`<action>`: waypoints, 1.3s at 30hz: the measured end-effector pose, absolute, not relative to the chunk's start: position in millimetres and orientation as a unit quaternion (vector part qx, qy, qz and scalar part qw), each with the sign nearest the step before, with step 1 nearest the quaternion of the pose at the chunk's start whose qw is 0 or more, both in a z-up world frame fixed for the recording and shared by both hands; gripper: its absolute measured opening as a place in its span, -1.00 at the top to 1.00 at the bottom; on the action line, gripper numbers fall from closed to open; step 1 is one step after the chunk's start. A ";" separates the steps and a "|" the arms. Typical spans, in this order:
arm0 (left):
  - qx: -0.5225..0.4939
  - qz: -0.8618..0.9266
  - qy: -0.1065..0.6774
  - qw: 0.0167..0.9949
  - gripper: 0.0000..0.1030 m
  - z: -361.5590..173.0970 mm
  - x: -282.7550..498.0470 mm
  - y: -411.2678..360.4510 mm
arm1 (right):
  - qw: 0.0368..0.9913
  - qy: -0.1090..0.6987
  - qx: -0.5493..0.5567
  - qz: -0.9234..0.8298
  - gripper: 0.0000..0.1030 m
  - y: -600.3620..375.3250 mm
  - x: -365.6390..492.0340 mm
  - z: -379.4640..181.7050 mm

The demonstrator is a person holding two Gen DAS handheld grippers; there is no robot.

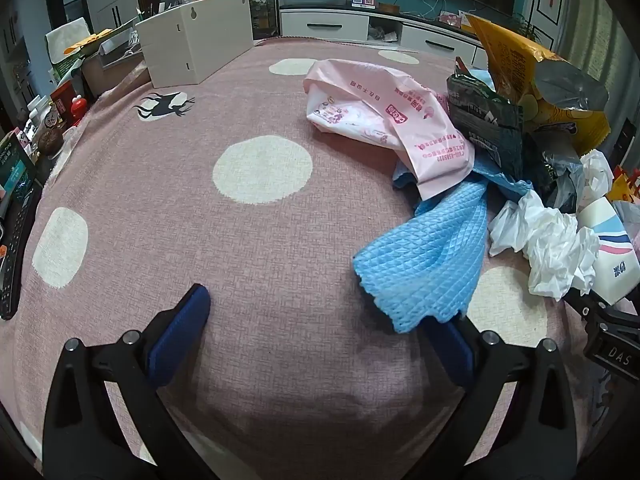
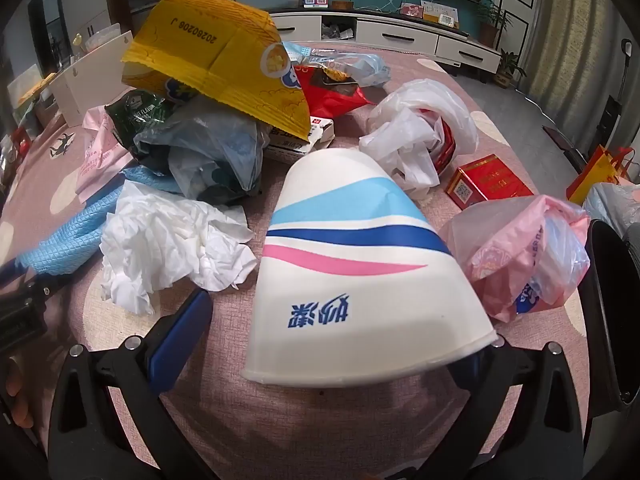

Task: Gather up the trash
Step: 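Move both tools toward the trash pile on the rug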

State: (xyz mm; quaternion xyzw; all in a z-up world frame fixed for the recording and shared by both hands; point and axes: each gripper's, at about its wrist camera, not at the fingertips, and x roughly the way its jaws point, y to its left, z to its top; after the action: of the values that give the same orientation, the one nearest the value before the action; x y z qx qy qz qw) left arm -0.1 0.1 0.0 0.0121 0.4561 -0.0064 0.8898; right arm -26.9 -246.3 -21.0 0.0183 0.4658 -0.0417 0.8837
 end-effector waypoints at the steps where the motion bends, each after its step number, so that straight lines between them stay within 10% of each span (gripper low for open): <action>1: 0.013 -0.007 0.456 0.890 -0.96 0.1 -0.4 0.1 | 0.884 0.466 0.019 -0.041 -0.95 -246.7 -27.0 -20.9; 39: -0.011 -0.076 0.429 0.900 -0.95 51.9 -47.0 -9.9 | 0.922 0.383 0.051 0.008 -0.95 -252.0 -81.6 51.0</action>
State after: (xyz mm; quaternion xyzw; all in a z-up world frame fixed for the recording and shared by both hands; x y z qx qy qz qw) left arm -47.0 -9.9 51.9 -0.0106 0.4290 -0.0764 0.9000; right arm -81.6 -252.0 51.0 0.0510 0.3832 0.0075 0.9222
